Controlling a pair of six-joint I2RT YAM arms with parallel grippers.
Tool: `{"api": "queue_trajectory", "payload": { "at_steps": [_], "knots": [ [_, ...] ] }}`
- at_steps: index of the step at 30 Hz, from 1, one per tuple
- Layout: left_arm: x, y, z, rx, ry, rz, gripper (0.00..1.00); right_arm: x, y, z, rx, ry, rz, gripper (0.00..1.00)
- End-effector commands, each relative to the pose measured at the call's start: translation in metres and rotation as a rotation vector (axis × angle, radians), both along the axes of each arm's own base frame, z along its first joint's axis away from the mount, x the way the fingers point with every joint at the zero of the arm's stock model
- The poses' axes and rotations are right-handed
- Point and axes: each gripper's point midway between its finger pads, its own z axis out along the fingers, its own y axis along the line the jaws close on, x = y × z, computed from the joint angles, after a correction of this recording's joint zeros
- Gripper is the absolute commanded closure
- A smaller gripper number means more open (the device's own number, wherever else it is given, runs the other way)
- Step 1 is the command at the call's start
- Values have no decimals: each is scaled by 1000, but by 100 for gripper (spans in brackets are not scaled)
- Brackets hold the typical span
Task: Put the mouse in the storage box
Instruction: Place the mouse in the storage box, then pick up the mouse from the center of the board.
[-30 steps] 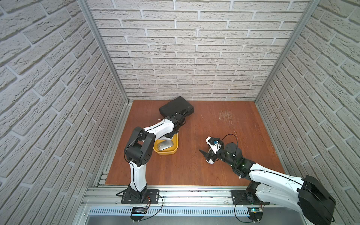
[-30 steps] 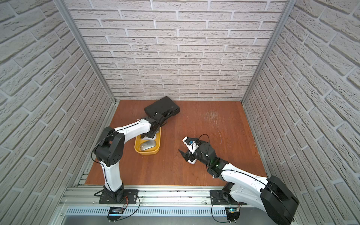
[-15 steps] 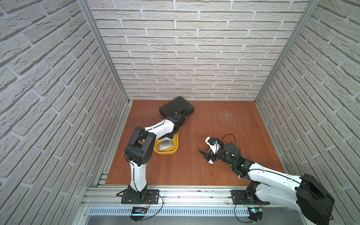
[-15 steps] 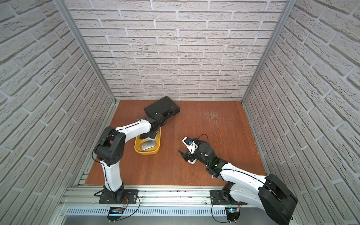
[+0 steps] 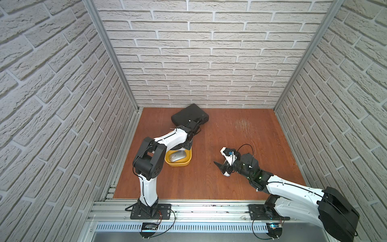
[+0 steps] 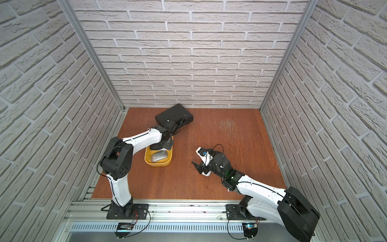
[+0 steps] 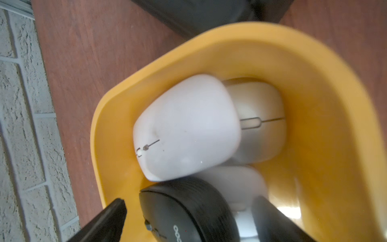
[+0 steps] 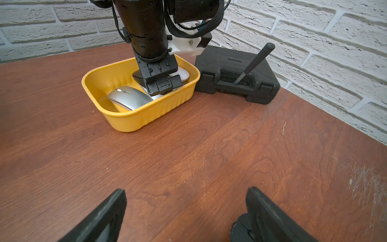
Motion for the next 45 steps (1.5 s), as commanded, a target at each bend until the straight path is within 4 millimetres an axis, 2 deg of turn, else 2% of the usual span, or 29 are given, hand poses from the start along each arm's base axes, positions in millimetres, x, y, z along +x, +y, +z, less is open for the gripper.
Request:
{"api": "queue_trajectory", "payload": {
  "at_steps": [1,4,5,8,12,15,18,21,25,29,33,36,40,45],
  "knots": [
    [-5,-7,20,-52,-15,-11,2,5,2,22,57,-37,-19,7],
    [-7,-9,36,-79,-46,-9,2,9,-5,25,74,-33,-72,5],
    [-9,-9,44,-96,-61,-8,2,13,-10,27,88,-26,-118,0],
    [-17,-13,74,-194,-117,-10,2,25,-30,29,142,17,-270,1],
    [-38,-18,119,-361,-192,-35,2,38,-50,27,173,157,-420,1],
    [-59,-19,138,-472,-209,-58,2,46,-57,23,176,277,-467,1],
    [-79,-14,142,-544,-200,-57,2,55,-65,10,112,360,-500,1],
    [-100,-11,142,-607,-186,-61,2,64,-72,-13,67,497,-516,1],
    [-123,-6,140,-680,-192,-49,2,80,-47,-29,119,690,-407,1],
    [-140,0,128,-731,-191,-21,2,105,-43,-44,60,768,-456,0],
    [-146,3,119,-733,-172,-3,2,120,-42,-71,-1,856,-499,1],
    [-147,4,117,-729,-172,-1,2,119,-47,-89,-46,900,-537,2],
    [-145,4,117,-739,-189,-4,2,113,-64,-105,-84,908,-607,2],
    [-145,0,114,-746,-173,-12,2,90,-84,-121,-120,962,-687,1]
  ]
}}
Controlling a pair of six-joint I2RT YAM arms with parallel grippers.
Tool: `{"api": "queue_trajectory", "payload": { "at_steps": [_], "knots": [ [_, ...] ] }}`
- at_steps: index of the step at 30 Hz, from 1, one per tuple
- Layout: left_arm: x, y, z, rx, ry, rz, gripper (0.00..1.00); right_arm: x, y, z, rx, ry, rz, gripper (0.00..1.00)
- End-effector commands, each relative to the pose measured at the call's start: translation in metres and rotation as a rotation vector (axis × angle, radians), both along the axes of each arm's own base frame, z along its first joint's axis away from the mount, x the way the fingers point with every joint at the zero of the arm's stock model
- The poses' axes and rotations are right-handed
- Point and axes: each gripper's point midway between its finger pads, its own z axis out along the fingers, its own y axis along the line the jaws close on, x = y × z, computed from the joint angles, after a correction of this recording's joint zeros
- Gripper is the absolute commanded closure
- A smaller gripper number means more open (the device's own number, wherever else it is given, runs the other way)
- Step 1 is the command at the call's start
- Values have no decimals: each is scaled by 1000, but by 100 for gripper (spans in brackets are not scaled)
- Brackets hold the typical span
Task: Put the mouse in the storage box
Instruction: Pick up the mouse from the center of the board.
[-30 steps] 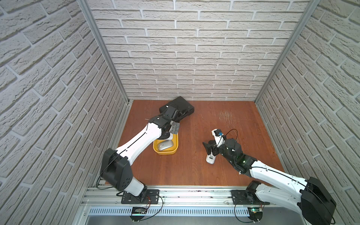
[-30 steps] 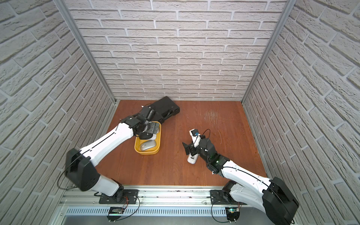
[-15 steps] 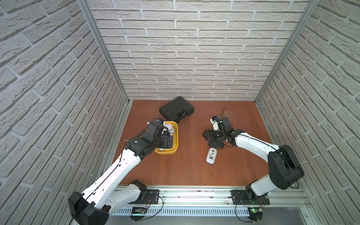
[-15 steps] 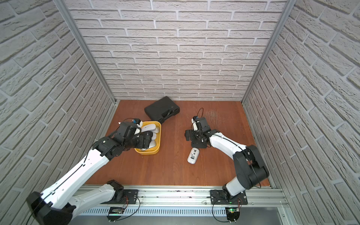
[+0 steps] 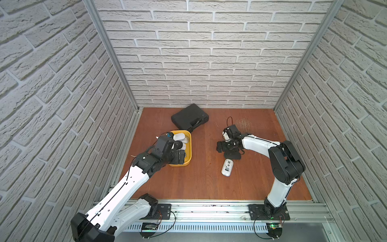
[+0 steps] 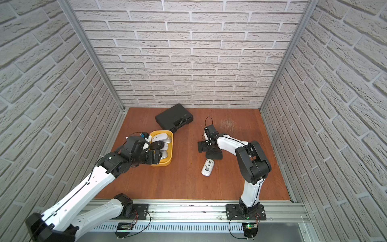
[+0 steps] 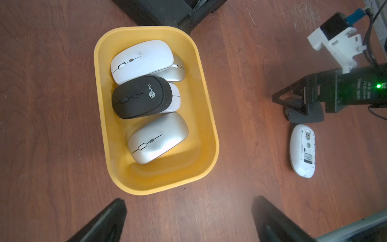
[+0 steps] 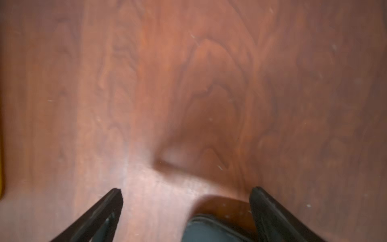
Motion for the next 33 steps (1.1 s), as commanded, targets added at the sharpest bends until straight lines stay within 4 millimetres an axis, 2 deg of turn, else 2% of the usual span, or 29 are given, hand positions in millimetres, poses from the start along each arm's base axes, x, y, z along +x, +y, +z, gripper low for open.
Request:
{"api": "queue_trajectory", "payload": {
  "at_steps": [1,4,11,16,23,29,33],
  "knots": [
    [4,-4,0,-25,-11,1,2,-23,-20,-7,-46,49,-69,1],
    [3,-4,-1,-31,-12,-2,2,-43,-30,-6,-53,67,-102,1],
    [2,-3,2,-35,-23,-4,2,-88,-37,-2,-2,102,-130,0],
    [3,-4,-1,-32,-18,-2,2,-107,-51,-10,-72,111,-154,0],
    [3,-4,-2,-30,-16,-3,2,-105,-64,-22,-204,99,-174,9],
    [2,-3,-4,-23,-9,-1,2,-103,-51,-29,-239,122,-89,10],
    [4,-4,-9,-17,1,1,2,-104,-50,-33,-258,136,-76,15]
  ]
}}
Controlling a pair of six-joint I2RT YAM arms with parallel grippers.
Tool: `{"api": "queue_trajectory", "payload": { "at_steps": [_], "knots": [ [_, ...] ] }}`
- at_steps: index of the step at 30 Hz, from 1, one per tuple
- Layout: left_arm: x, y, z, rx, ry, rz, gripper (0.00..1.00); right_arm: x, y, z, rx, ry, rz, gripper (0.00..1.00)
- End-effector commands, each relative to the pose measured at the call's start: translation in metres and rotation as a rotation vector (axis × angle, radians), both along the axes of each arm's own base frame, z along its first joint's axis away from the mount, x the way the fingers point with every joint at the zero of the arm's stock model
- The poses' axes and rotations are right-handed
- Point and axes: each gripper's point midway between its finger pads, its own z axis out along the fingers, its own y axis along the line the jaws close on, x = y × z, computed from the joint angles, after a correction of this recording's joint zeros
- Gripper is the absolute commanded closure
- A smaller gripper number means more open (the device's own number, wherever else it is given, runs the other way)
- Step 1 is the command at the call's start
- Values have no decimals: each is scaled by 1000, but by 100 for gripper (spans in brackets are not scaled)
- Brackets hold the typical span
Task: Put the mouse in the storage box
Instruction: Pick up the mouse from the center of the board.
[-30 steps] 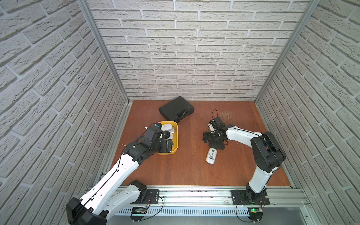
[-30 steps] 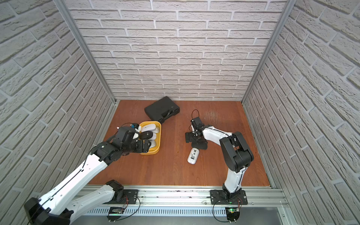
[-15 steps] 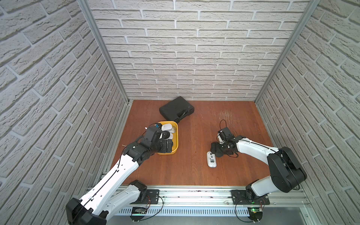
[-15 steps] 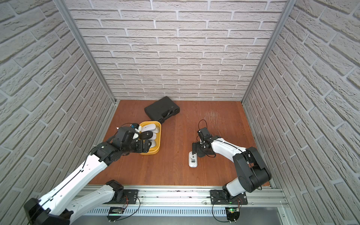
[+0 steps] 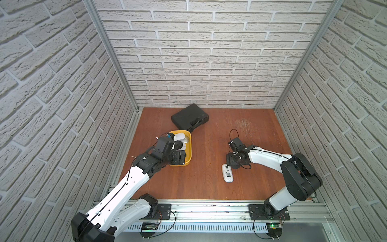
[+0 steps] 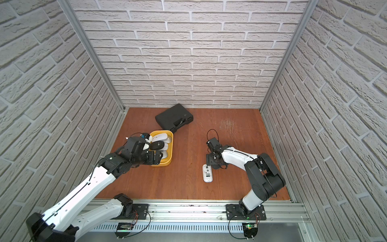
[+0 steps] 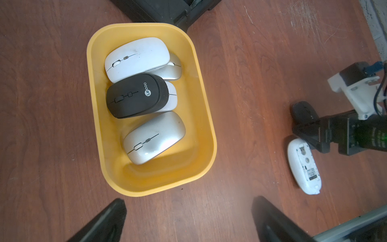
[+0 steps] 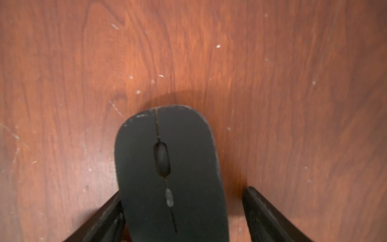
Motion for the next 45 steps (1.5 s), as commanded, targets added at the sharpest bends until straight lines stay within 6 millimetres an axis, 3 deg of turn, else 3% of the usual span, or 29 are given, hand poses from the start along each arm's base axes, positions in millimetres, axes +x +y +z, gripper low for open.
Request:
{"api": "queue_trajectory", "payload": {
  "at_steps": [1,7,14,18,22,25,28,30,34,39,45],
  "knots": [
    [5,-2,-5,-6,1,6,2,-22,-3,-21,-39,105,29,17],
    [7,-2,-4,-1,1,7,2,-21,1,-24,-23,106,33,36],
    [10,-8,3,-34,-7,1,2,-8,6,-12,3,28,47,38],
    [14,-20,11,-97,-17,-26,2,14,19,21,63,-116,106,41],
    [18,-35,22,-203,-16,-60,2,41,35,71,112,-322,216,45],
    [19,-50,37,-319,-24,-98,3,48,57,111,238,-493,305,46],
    [21,-66,59,-441,-48,-148,4,39,87,149,396,-694,461,47],
    [22,-77,72,-508,-50,-184,5,25,104,161,443,-804,600,47],
    [28,-99,85,-604,-40,-241,7,-1,125,161,494,-874,766,47],
    [32,-129,76,-593,-3,-295,10,-26,149,159,529,-883,921,46],
    [25,-164,55,-550,57,-354,17,-35,156,160,513,-881,978,46]
  ]
}}
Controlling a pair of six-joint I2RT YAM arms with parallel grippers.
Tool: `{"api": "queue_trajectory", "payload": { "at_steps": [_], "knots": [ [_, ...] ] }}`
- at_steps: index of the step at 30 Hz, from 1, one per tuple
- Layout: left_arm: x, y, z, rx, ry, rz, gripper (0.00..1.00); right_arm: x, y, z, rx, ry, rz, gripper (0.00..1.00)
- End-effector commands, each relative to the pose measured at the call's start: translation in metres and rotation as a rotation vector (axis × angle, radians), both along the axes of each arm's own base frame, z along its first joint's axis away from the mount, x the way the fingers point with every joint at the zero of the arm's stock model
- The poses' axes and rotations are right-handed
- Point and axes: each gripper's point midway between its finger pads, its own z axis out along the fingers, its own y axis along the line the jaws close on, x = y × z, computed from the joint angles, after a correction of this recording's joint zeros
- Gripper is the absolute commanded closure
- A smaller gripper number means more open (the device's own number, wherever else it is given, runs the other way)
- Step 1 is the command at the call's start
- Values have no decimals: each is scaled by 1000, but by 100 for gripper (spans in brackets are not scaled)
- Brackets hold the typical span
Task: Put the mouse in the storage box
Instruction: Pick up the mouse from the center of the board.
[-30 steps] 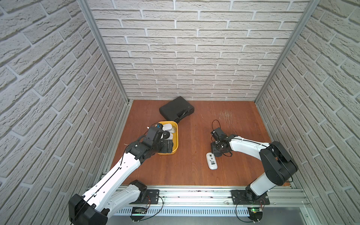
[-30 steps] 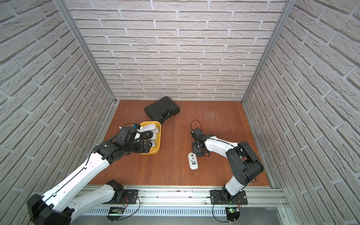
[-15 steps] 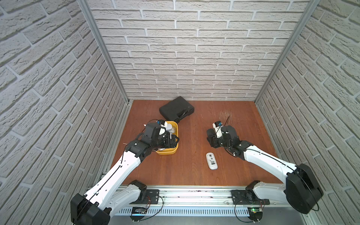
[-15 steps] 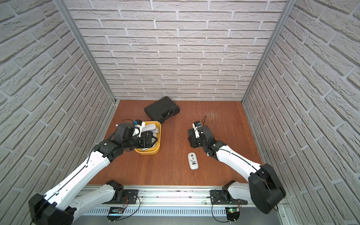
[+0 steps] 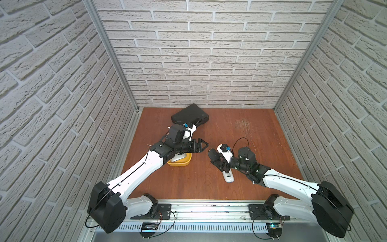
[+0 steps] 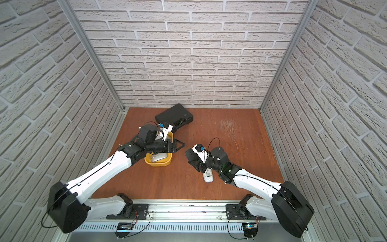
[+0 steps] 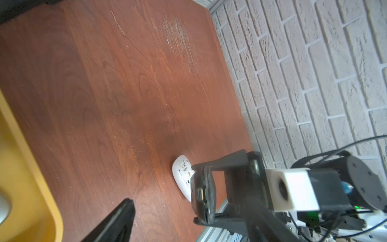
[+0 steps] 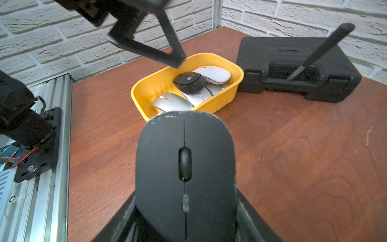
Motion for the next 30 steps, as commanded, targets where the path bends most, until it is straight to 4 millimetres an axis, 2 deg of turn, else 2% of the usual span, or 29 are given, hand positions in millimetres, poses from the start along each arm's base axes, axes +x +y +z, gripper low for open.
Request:
{"api": "queue_trajectory", "payload": {
  "at_steps": [1,9,15,22,27,30],
  "knots": [
    [2,-21,14,-33,-51,-39,17,0,9,27,39,-113,49,46],
    [-11,-51,-8,-9,-6,-107,26,-1,10,27,35,-112,56,46],
    [-19,-64,-25,6,39,-139,35,-1,11,26,37,-108,57,46],
    [-21,-73,-28,-9,49,-161,53,-1,11,25,33,-104,54,46],
    [-21,-76,-30,-14,63,-165,77,-1,12,24,34,-98,58,46],
    [-22,-78,-30,-22,68,-172,84,-1,12,24,32,-95,61,46]
  ]
}}
